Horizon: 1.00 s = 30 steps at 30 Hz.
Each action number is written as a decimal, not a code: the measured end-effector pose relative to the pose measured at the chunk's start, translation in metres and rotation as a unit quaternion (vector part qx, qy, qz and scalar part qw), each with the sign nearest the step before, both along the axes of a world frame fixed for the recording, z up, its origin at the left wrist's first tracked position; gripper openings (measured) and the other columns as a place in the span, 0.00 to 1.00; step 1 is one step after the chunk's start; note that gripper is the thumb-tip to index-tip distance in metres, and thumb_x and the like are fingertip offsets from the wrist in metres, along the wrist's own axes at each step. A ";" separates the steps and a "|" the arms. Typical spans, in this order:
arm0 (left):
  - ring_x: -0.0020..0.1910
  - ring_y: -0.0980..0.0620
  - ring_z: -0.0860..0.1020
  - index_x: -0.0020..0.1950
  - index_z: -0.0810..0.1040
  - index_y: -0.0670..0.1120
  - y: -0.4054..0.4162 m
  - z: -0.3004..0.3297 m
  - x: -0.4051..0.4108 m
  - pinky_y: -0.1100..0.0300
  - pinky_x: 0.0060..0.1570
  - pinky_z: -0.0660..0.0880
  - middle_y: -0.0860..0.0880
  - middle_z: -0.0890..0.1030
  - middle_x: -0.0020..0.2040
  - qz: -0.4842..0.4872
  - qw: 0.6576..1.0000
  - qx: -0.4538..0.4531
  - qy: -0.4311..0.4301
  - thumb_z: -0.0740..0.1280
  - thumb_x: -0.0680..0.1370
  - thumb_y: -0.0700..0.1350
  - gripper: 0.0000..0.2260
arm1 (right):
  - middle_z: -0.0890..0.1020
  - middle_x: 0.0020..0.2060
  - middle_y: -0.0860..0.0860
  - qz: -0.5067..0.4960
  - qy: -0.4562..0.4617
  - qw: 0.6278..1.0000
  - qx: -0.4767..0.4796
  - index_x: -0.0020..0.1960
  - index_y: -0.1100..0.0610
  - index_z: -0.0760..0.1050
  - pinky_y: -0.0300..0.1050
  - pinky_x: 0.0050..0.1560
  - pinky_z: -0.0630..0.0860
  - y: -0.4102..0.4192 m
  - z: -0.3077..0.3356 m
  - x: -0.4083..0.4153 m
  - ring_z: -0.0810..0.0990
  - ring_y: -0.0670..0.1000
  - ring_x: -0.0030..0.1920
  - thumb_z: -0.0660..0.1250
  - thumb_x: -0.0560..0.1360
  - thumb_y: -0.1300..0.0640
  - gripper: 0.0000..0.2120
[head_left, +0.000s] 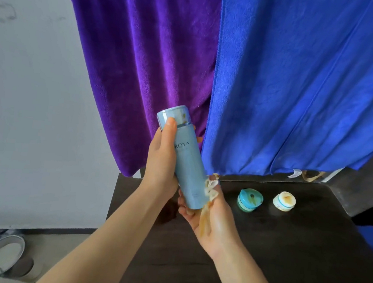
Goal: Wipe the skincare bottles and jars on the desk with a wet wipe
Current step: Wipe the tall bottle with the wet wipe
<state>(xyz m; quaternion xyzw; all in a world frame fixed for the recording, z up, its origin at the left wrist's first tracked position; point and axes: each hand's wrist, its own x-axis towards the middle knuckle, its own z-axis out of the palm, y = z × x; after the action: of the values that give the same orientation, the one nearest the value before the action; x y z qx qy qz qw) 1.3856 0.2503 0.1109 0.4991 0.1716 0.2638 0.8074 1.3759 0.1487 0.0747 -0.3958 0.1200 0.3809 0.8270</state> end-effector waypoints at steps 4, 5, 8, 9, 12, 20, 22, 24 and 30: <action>0.38 0.60 0.76 0.46 0.72 0.52 -0.014 -0.013 -0.005 0.62 0.39 0.76 0.51 0.76 0.40 0.069 0.985 0.157 -0.017 0.61 0.74 0.54 0.07 | 0.78 0.41 0.61 -0.069 0.112 0.984 0.120 0.54 0.63 0.75 0.47 0.39 0.81 0.004 -0.008 -0.002 0.79 0.56 0.41 0.59 0.78 0.52 0.16; 0.36 0.64 0.74 0.46 0.72 0.53 -0.015 -0.015 -0.006 0.67 0.38 0.74 0.55 0.75 0.38 0.083 0.980 0.181 -0.024 0.61 0.74 0.52 0.05 | 0.77 0.41 0.60 -0.069 0.114 0.983 0.125 0.52 0.63 0.75 0.47 0.41 0.81 0.004 -0.009 -0.004 0.78 0.55 0.41 0.58 0.78 0.54 0.13; 0.36 0.67 0.74 0.48 0.70 0.50 -0.017 -0.020 -0.007 0.72 0.39 0.71 0.57 0.74 0.38 0.116 0.963 0.237 -0.050 0.64 0.73 0.47 0.06 | 0.81 0.40 0.61 -0.051 0.103 0.984 0.137 0.49 0.64 0.76 0.48 0.43 0.81 0.004 -0.013 -0.011 0.80 0.56 0.42 0.59 0.76 0.60 0.09; 0.36 0.67 0.74 0.49 0.70 0.49 -0.016 -0.021 -0.006 0.72 0.39 0.71 0.57 0.74 0.39 0.122 0.958 0.252 -0.059 0.64 0.73 0.46 0.07 | 0.82 0.40 0.62 -0.048 0.104 0.985 0.132 0.49 0.64 0.75 0.49 0.45 0.81 0.003 -0.014 -0.015 0.82 0.56 0.42 0.58 0.76 0.61 0.10; 0.38 0.61 0.74 0.47 0.71 0.53 -0.004 -0.019 -0.001 0.62 0.42 0.74 0.55 0.75 0.40 0.142 0.965 0.213 -0.047 0.64 0.73 0.51 0.06 | 0.83 0.45 0.62 -0.051 0.073 0.993 0.075 0.54 0.65 0.75 0.51 0.56 0.76 -0.004 -0.017 -0.022 0.81 0.57 0.51 0.57 0.79 0.61 0.12; 0.37 0.50 0.81 0.55 0.75 0.42 0.030 -0.023 0.000 0.58 0.33 0.79 0.46 0.80 0.39 0.068 0.950 -0.299 0.062 0.65 0.73 0.61 0.23 | 0.80 0.47 0.46 -0.055 -0.393 0.865 -0.306 0.58 0.45 0.74 0.31 0.39 0.72 -0.041 -0.013 0.002 0.78 0.39 0.40 0.57 0.77 0.64 0.17; 0.36 0.50 0.79 0.54 0.73 0.43 0.023 -0.027 -0.001 0.59 0.30 0.78 0.46 0.78 0.38 0.035 0.934 -0.352 0.046 0.65 0.73 0.61 0.23 | 0.75 0.62 0.41 -0.072 -0.537 0.784 -0.304 0.67 0.47 0.68 0.29 0.60 0.68 -0.025 -0.008 -0.004 0.71 0.34 0.62 0.54 0.77 0.67 0.23; 0.36 0.49 0.79 0.54 0.73 0.43 0.018 -0.031 0.001 0.58 0.31 0.78 0.46 0.78 0.39 0.029 0.926 -0.374 0.048 0.65 0.72 0.62 0.24 | 0.67 0.71 0.48 -0.083 -0.629 0.709 -0.308 0.73 0.51 0.58 0.34 0.70 0.59 -0.006 -0.011 -0.015 0.61 0.39 0.72 0.52 0.75 0.66 0.27; 0.38 0.49 0.79 0.49 0.76 0.42 0.015 -0.029 0.000 0.56 0.40 0.77 0.46 0.80 0.41 0.088 0.935 -0.339 0.054 0.65 0.71 0.64 0.24 | 0.52 0.75 0.56 -0.060 -0.707 0.616 -0.341 0.75 0.57 0.47 0.39 0.74 0.49 0.008 -0.032 -0.048 0.49 0.49 0.76 0.53 0.76 0.66 0.30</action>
<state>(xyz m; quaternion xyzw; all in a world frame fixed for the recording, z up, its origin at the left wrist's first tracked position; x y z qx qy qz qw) 1.3857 0.2649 0.0817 0.1924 0.3374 0.2328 0.8916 1.3279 0.1568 0.0425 -0.7885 -0.3571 -0.1355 0.4821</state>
